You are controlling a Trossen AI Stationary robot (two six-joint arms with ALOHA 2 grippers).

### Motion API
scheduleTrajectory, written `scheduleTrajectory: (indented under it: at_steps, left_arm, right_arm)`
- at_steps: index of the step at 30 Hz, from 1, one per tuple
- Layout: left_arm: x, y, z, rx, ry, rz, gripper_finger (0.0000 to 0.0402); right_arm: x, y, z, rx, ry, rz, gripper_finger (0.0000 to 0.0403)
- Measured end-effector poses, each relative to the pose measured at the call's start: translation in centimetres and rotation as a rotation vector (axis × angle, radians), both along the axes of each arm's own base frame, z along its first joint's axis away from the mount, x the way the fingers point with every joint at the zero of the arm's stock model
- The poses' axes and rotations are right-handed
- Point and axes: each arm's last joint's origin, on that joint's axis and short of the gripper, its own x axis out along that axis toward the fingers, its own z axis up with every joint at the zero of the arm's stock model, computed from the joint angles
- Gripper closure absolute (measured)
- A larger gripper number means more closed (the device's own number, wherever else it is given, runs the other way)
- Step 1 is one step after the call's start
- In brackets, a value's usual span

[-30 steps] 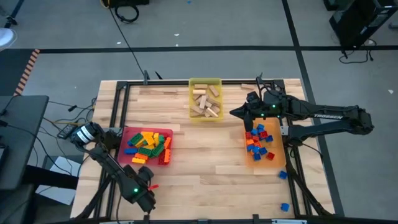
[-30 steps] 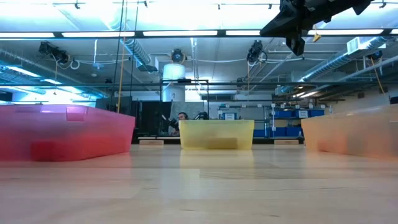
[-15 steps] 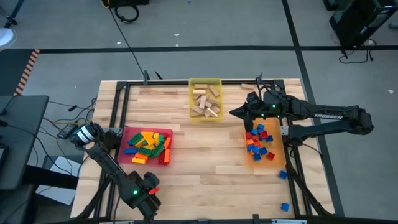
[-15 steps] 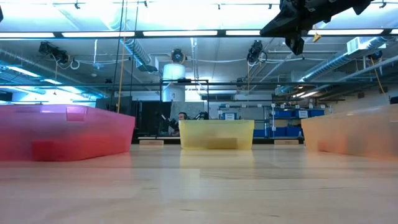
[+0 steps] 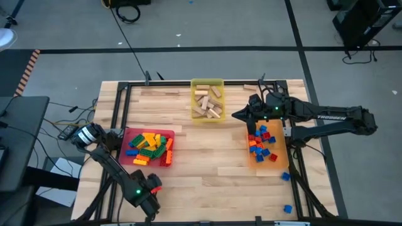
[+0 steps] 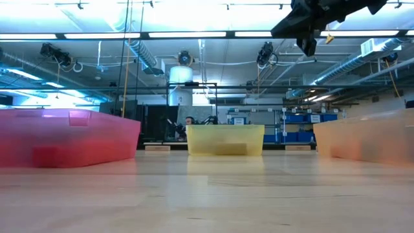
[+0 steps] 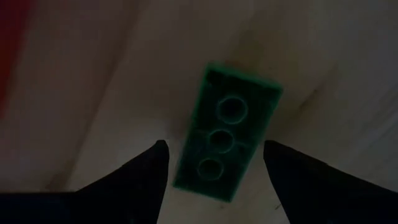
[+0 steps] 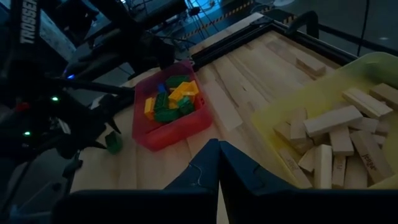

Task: Sort blocks by size
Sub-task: Put the 3 stud green game piece into the pink bin

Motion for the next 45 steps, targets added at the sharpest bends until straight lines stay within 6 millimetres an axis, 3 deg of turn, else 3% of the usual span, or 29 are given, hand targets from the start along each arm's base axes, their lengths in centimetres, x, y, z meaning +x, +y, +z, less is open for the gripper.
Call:
scheduleTrajectory:
  at_steps: [6, 16, 22, 26, 32, 38, 42, 45]
  left_arm:
    - [-0.1, 0.1, -1.0, -0.051, -0.015, 0.0, 0.0141]
    - [0.2, 0.2, -1.0, -0.045, -0.037, -0.042, 0.0264]
    - [0.6, 0.0, -0.4, -0.019, -0.079, -0.006, 0.0264]
    - [1.2, 0.7, 1.7, -0.025, -0.186, 0.024, 0.0264]
    - [1.4, 4.6, 6.1, 0.009, -0.276, 0.054, 0.0264]
    - [0.6, 10.3, 10.6, 0.076, -0.404, 0.153, 0.0264]
    - [-0.8, 14.1, 11.1, 0.133, -0.356, 0.23, 0.0264]
    - [-2.0, 16.5, 10.4, 0.131, -0.317, 0.304, 0.0264]
  right_arm:
    - [0.1, 0.4, 0.0, 0.008, -0.001, 0.018, 0.0382]
    - [0.1, 0.8, 0.0, 0.002, 0.0, 0.016, 0.0382]
    - [0.1, 0.9, 0.0, 0.017, -0.001, 0.004, 0.0382]
    - [0.1, 0.9, 0.0, 0.019, -0.001, 0.008, 0.0382]
    - [0.2, 1.2, 0.0, 0.008, 0.003, 0.024, 0.0382]
    - [0.2, 1.2, 0.0, -0.018, 0.004, 0.036, 0.0382]
    - [0.2, 1.2, 0.0, -0.019, 0.002, 0.036, 0.0382]
    - [0.2, 1.2, 0.0, -0.026, 0.003, 0.039, 0.0382]
